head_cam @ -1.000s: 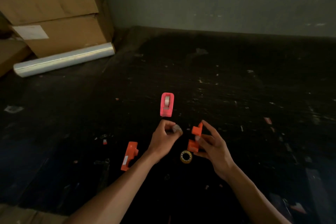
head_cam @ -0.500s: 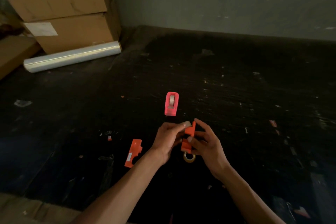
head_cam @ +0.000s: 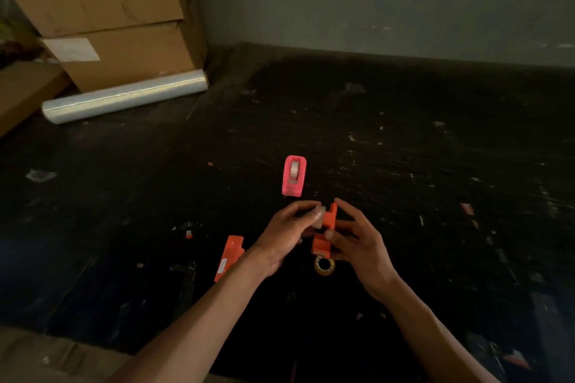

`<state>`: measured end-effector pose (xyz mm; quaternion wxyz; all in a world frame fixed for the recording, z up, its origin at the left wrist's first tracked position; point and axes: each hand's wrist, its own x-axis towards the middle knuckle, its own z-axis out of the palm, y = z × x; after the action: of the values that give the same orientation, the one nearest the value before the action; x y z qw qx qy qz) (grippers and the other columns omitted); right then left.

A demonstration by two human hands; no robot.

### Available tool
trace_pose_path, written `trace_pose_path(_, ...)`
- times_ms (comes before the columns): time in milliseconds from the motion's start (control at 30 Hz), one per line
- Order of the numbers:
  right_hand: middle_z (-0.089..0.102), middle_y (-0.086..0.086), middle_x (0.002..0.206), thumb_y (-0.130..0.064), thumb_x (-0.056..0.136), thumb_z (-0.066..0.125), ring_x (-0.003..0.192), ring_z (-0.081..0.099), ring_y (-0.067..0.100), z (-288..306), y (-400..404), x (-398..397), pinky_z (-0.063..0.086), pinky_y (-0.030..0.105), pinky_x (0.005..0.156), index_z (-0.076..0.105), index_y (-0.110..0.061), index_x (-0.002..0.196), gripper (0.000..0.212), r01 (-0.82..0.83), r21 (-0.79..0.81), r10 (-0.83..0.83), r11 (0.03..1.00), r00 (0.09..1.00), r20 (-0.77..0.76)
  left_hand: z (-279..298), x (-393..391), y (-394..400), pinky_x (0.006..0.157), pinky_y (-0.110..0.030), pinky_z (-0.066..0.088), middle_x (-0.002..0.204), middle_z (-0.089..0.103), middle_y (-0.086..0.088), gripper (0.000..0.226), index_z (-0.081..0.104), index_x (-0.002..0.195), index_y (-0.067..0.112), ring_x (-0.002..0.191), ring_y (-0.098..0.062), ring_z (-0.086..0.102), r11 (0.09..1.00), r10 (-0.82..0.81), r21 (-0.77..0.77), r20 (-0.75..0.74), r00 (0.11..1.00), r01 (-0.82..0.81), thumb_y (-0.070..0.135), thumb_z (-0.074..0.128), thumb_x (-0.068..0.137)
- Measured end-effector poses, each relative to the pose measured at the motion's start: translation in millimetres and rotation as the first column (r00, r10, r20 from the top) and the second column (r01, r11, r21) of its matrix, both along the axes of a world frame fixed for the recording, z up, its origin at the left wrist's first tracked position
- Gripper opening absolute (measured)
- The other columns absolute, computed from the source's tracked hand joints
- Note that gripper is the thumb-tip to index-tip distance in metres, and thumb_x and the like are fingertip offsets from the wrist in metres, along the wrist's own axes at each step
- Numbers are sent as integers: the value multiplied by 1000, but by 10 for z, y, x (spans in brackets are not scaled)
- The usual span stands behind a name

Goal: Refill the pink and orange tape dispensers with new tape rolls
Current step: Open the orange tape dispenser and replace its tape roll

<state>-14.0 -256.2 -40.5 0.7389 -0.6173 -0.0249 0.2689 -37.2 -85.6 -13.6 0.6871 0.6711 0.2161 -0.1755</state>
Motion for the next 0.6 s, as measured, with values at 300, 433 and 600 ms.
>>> trace_pose_path(300, 63, 11, 123, -1, 89, 62, 103, 70, 26, -55, 11, 7, 61, 42, 79, 46, -34, 139, 63, -120, -42, 120, 992, 993, -17, -29, -82, 32, 78, -24, 44, 115, 62, 12, 28, 65, 117, 37, 105, -9, 58, 998, -15, 53, -42, 999, 17, 46, 62, 90)
trace_pose_path(433, 65, 14, 121, 0, 90, 62, 99, 72, 27, -93, -4, 13, 61, 37, 70, 47, -34, 137, 60, -80, 18, 82, 997, 990, -113, -76, -189, 199, 81, -27, 42, 123, 54, 9, 50, 47, 139, 40, 104, -9, 55, 981, -1, 192, -24, 1000, 5, 51, 59, 91)
trace_pose_path(600, 65, 11, 121, -3, 90, 63, 96, 73, 24, -138, -28, 36, 61, 40, 72, 45, -35, 140, 62, -57, -11, 55, 998, 987, -148, -199, -411, 611, 99, -33, 43, 141, 46, -5, 51, 44, 142, 38, 125, -19, 48, 805, -79, 588, -25, 997, 79, 35, 61, 94)
